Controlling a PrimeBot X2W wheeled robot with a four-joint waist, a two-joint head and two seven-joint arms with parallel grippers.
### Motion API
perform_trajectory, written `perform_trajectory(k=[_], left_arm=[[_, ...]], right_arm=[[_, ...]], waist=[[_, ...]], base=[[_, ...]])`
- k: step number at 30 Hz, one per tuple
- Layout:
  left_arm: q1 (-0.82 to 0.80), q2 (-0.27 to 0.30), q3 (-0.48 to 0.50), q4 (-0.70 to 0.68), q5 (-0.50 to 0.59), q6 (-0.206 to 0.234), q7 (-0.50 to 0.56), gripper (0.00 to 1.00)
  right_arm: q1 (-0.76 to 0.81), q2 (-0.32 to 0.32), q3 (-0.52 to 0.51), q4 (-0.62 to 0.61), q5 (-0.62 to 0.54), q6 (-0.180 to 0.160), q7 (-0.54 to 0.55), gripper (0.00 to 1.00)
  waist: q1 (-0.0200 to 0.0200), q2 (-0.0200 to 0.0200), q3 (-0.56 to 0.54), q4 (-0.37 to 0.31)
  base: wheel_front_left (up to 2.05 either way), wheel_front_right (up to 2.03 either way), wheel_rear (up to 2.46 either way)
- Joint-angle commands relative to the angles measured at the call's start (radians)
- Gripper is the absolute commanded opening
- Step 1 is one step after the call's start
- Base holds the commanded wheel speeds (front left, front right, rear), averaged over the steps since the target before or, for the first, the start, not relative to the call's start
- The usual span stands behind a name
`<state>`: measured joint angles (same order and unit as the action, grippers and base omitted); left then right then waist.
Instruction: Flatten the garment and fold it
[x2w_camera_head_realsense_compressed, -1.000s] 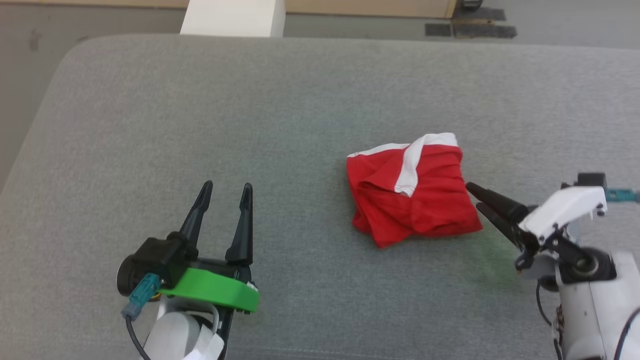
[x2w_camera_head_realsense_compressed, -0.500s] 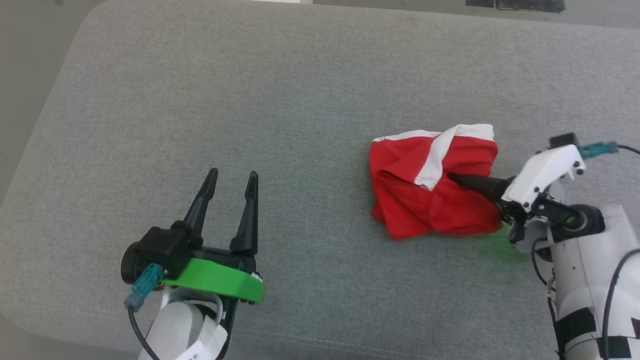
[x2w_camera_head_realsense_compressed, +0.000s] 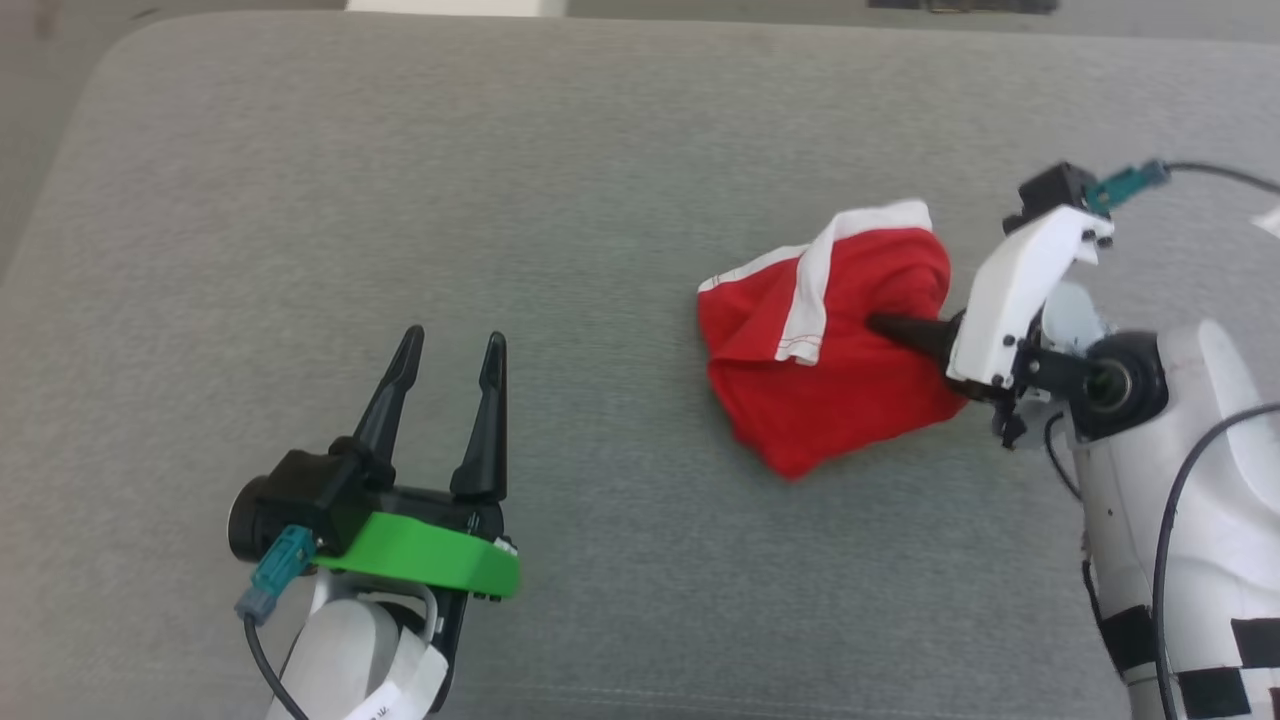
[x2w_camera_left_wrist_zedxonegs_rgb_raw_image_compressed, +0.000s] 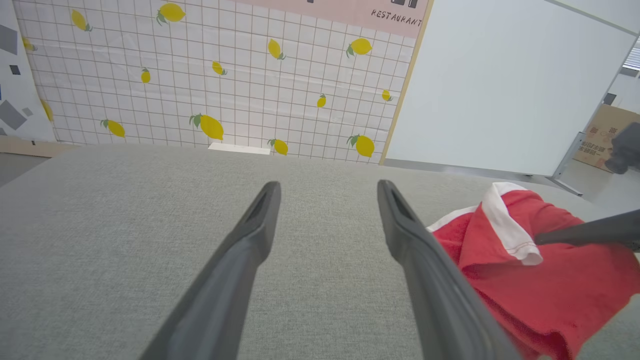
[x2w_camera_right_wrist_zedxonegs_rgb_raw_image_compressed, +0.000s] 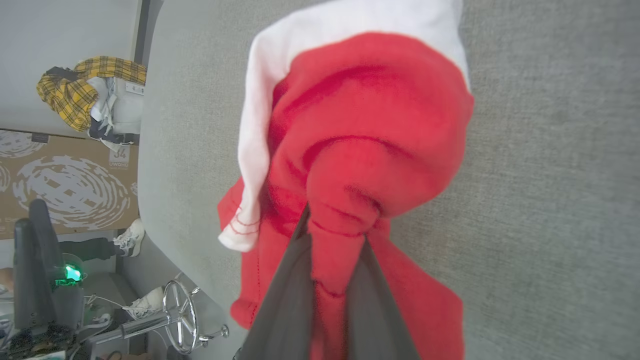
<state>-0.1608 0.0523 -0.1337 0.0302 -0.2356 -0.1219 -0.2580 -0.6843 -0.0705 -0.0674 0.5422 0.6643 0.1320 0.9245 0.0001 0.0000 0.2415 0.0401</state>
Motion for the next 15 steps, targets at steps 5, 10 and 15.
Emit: perform_trajectory(k=[5,10,15], left_arm=[[-0.037,-0.002,-0.008,-0.023,0.016,-0.002,-0.004,1.0],[-0.07,0.0,-0.041,-0.032,0.042,-0.006,-0.004,1.0],[-0.119,0.025,-0.097,-0.048,0.062,-0.008,-0.004,1.0]], right_arm=[[-0.029,-0.088,0.125,-0.106,-0.175,-0.001,0.006,0.0],[-0.039,-0.154,0.146,-0.117,-0.304,-0.001,0.002,0.0],[-0.06,-0.212,0.115,-0.087,-0.439,-0.001,-0.062,0.0]], waist=[[-0.0001,0.0,0.035,-0.143],[-0.0001,0.0,0.075,-0.238],[-0.0001,0.0,0.141,-0.321]], base=[[0.0,0.0,0.0],[0.0,0.0,0.0],[0.0,0.0,0.0]])
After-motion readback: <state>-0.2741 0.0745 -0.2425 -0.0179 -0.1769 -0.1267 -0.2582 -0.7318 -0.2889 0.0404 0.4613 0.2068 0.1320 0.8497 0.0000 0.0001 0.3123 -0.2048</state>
